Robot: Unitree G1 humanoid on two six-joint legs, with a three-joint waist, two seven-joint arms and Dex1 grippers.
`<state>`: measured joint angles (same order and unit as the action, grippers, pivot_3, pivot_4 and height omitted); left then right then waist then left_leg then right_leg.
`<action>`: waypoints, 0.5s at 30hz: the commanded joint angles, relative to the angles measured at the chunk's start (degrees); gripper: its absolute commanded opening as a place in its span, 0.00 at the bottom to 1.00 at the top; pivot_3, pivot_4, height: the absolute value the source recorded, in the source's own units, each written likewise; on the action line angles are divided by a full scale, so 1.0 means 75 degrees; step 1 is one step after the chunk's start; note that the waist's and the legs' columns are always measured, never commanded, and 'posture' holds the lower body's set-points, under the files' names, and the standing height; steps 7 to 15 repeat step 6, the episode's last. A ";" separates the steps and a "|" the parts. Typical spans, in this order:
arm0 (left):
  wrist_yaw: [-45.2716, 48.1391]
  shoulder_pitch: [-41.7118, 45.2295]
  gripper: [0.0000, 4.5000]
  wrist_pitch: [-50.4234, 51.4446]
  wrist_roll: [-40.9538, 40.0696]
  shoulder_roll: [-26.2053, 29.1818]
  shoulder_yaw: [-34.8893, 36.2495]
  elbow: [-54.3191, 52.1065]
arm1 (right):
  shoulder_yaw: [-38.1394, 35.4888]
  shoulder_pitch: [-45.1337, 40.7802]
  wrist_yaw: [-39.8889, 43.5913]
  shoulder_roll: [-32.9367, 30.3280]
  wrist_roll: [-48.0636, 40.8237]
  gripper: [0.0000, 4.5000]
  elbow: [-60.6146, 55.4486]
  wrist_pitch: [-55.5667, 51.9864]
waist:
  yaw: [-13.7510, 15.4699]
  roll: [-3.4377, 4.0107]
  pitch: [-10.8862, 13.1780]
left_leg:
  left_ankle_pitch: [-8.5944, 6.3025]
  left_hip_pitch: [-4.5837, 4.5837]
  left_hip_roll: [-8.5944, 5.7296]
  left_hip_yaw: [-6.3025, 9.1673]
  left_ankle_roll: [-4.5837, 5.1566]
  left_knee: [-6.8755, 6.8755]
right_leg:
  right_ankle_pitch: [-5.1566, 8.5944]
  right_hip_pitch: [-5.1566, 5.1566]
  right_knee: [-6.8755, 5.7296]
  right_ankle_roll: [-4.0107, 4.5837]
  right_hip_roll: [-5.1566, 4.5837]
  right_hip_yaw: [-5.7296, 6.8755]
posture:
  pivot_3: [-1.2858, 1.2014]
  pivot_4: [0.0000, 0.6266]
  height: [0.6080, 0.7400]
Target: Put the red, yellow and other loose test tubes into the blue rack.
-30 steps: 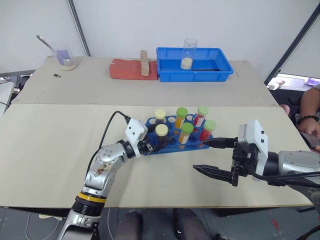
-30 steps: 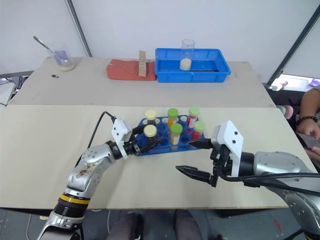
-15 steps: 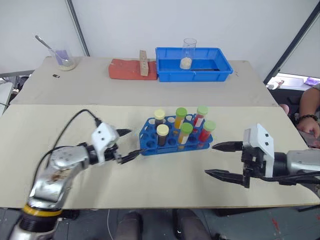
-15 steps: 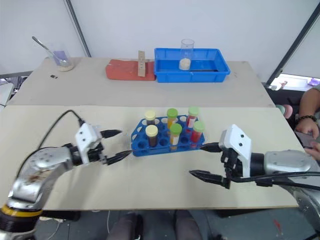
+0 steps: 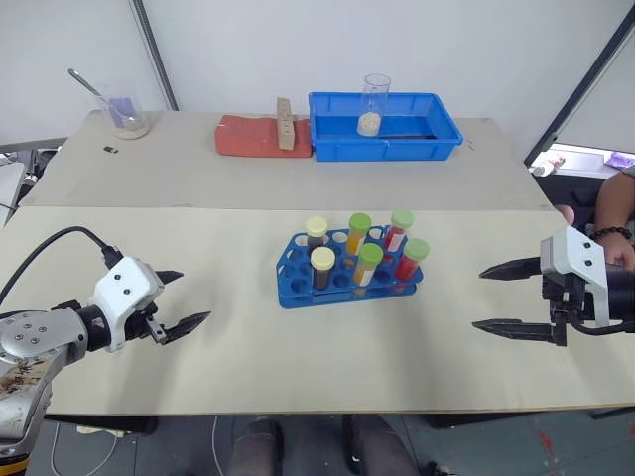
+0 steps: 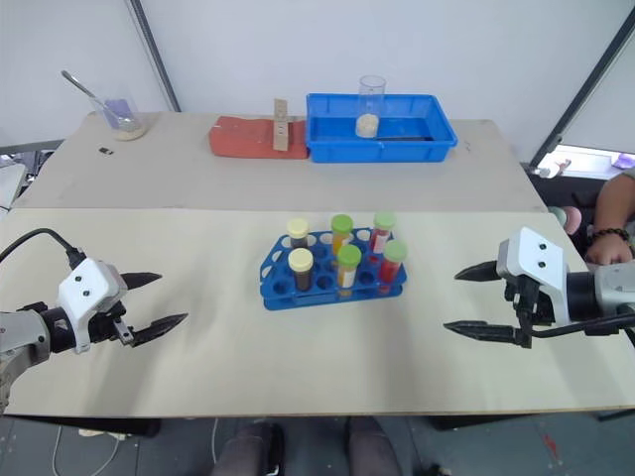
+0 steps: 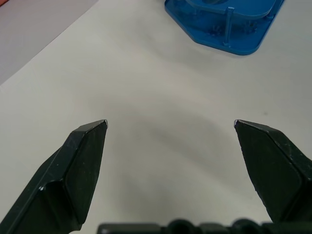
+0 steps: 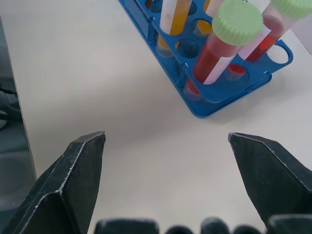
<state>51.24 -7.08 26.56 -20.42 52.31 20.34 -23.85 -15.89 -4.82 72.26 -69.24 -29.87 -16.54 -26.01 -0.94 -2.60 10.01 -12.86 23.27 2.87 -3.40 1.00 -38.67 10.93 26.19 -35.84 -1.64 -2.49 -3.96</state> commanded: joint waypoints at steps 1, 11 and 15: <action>-0.0036 0.0032 0.99 0.0065 -0.0046 0.0111 0.0303 -0.0094 | 0.0019 -0.0312 0.0078 -0.0111 0.0081 0.99 0.0038 0.0049 | 0.0003 0.0000 0.0000 | 0.0000 -0.0001 0.0000 0.0000 0.0000 0.0001 | 0.0000 0.0001 0.0000 0.0001 0.0001 0.0000 | 0.52 0.24 1.00; 0.0028 0.0120 0.99 0.0152 -0.0137 0.0117 0.0269 -0.0097 | 0.0253 -0.0625 -0.0002 -0.0049 0.0154 0.99 0.0007 -0.0041 | 0.0014 0.0000 0.0000 | 0.0000 -0.0002 -0.0001 -0.0002 0.0000 -0.0001 | 0.0000 0.0000 -0.0003 0.0000 -0.0002 -0.0001 | 0.52 0.24 1.00; 0.0028 0.0120 0.99 0.0152 -0.0137 0.0117 0.0269 -0.0097 | 0.0253 -0.0625 -0.0002 -0.0049 0.0154 0.99 0.0007 -0.0041 | 0.0014 0.0000 0.0000 | 0.0000 -0.0002 -0.0001 -0.0002 0.0000 -0.0001 | 0.0000 0.0000 -0.0003 0.0000 -0.0002 -0.0001 | 0.52 0.24 1.00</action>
